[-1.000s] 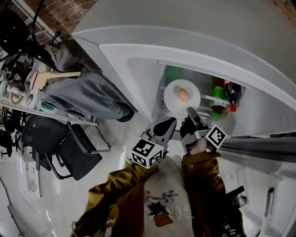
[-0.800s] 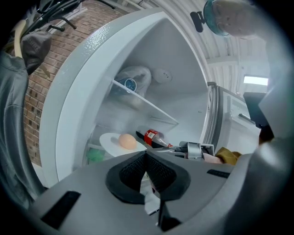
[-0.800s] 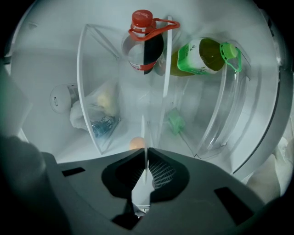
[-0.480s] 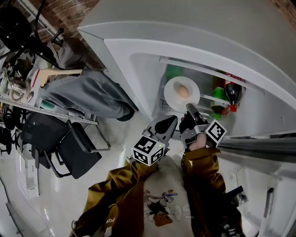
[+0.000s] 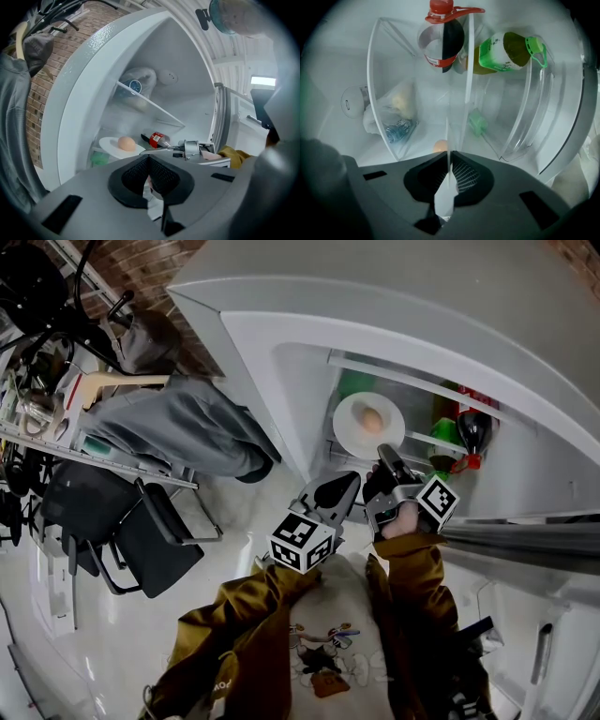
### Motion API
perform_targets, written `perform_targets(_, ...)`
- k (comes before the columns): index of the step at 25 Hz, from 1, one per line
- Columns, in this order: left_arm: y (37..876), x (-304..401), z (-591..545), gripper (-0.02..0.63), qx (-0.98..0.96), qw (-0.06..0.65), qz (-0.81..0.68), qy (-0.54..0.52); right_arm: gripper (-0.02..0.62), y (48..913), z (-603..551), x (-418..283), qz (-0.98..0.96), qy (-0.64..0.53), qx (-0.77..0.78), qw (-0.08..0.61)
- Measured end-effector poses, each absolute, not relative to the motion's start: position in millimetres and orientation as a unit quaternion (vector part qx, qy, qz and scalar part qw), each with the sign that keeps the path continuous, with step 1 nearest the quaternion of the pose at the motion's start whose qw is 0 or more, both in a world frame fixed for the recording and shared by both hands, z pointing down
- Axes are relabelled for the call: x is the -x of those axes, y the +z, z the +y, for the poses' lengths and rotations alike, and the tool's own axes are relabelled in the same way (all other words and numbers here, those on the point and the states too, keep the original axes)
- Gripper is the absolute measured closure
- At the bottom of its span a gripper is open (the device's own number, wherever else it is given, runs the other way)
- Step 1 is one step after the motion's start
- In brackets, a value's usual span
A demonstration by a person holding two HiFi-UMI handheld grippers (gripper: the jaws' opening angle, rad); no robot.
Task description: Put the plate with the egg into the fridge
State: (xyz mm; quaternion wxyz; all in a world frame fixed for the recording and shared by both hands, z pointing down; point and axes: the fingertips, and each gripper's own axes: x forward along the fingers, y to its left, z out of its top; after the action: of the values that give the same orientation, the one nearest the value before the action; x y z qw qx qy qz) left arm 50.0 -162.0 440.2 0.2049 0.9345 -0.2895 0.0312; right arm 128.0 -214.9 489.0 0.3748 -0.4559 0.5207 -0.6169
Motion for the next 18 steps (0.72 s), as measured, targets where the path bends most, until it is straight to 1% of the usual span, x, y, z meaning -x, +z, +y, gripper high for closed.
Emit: perform_targets(18,441.7,-43.8,-166.0,0.598,-0.931,0.212,-0.297,0.027,0.577,494.2,-228.7,-120.0,0.503,-0.633,0.463,0.363)
